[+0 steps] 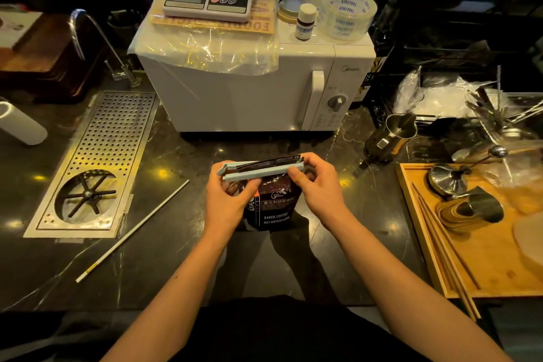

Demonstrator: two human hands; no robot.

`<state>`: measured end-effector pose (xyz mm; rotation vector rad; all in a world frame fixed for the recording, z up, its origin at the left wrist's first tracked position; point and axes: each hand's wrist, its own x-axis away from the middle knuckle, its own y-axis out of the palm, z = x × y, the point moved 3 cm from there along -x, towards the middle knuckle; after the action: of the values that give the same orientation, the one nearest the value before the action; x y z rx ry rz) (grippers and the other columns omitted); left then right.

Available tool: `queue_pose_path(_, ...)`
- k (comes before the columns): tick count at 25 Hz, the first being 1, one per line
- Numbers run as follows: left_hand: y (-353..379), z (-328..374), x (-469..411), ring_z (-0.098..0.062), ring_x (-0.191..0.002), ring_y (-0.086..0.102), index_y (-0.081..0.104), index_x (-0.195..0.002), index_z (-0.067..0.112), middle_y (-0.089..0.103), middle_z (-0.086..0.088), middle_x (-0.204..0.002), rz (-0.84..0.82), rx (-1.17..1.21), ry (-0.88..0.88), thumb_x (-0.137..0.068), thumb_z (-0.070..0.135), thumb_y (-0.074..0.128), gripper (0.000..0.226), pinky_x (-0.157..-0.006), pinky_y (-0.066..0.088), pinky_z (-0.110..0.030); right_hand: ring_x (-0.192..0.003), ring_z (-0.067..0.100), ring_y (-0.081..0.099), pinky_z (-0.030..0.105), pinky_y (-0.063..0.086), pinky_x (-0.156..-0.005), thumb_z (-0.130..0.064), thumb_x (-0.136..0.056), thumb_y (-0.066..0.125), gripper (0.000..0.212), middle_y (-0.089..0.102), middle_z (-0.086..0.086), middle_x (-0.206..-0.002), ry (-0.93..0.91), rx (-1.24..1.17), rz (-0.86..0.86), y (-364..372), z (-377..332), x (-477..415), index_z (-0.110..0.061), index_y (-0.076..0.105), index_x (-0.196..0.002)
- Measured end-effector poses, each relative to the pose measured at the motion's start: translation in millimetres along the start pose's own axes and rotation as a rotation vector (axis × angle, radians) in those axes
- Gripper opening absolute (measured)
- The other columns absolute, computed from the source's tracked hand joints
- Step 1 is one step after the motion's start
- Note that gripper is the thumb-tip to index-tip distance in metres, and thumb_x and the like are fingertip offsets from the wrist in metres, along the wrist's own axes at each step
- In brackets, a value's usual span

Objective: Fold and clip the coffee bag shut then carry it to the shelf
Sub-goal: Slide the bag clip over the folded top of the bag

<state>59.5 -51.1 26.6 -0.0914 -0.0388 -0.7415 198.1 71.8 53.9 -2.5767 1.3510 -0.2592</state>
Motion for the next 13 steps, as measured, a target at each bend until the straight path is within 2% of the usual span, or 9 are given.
queue_pose_path(2, -5, 2, -3, -0.01, -0.109, 0.064, 0.051, -0.116, 0.023, 0.061, 0.007, -0.113, -0.01, -0.032, 0.0, -0.074, 0.015, 0.081, 0.052, -0.094, 0.054, -0.031, -0.082, 0.031, 0.066, 0.044, 0.058, -0.071, -0.014, -0.092, 0.061, 0.008, 0.068, 0.007, -0.091, -0.011, 0.061, 0.017, 0, 1, 0, -0.016, 0.064, -0.1)
queue_pose_path(5, -12, 9, -9, -0.006, -0.11, 0.06, 0.053, -0.122, 0.027, 0.057, 0.01, -0.12, -0.104, -0.089, -0.028, -0.07, 0.019, 0.083, 0.061, -0.092, 0.052, -0.022, -0.085, 0.032, 0.066, 0.044, 0.059, -0.072, -0.014, -0.093, 0.061, 0.01, 0.069, 0.009, -0.094, 0.014, 0.059, 0.036, 0, 3, -1, -0.014, 0.064, -0.102)
queue_pose_path(7, -18, 14, -9, -0.001, -0.105, 0.062, 0.058, -0.121, 0.028, 0.061, 0.012, -0.116, -0.139, -0.077, -0.047, -0.076, 0.018, 0.078, 0.051, -0.088, 0.054, -0.019, -0.086, 0.033, 0.066, 0.041, 0.059, -0.071, -0.013, -0.093, 0.06, 0.01, 0.068, 0.011, -0.094, 0.03, 0.05, 0.034, -1, 5, -1, -0.012, 0.063, -0.102)
queue_pose_path(10, -28, 18, -8, 0.003, -0.099, 0.066, 0.065, -0.108, 0.034, 0.069, 0.015, -0.105, -0.113, -0.045, -0.035, -0.084, 0.019, 0.069, 0.029, -0.084, 0.056, -0.018, -0.085, 0.031, 0.065, 0.035, 0.058, -0.068, -0.013, -0.093, 0.06, 0.013, 0.068, 0.011, -0.096, 0.015, 0.078, 0.03, -2, 7, -2, -0.009, 0.063, -0.105)
queue_pose_path(13, -33, 20, -7, 0.007, -0.097, 0.066, 0.065, -0.102, 0.038, 0.069, 0.017, -0.101, -0.114, -0.024, -0.036, -0.086, 0.015, 0.067, 0.028, -0.076, 0.054, -0.013, -0.085, 0.023, 0.065, 0.024, 0.055, -0.067, -0.012, -0.093, 0.059, 0.014, 0.068, 0.009, -0.099, 0.012, 0.071, 0.029, -1, 8, -2, -0.008, 0.063, -0.106)
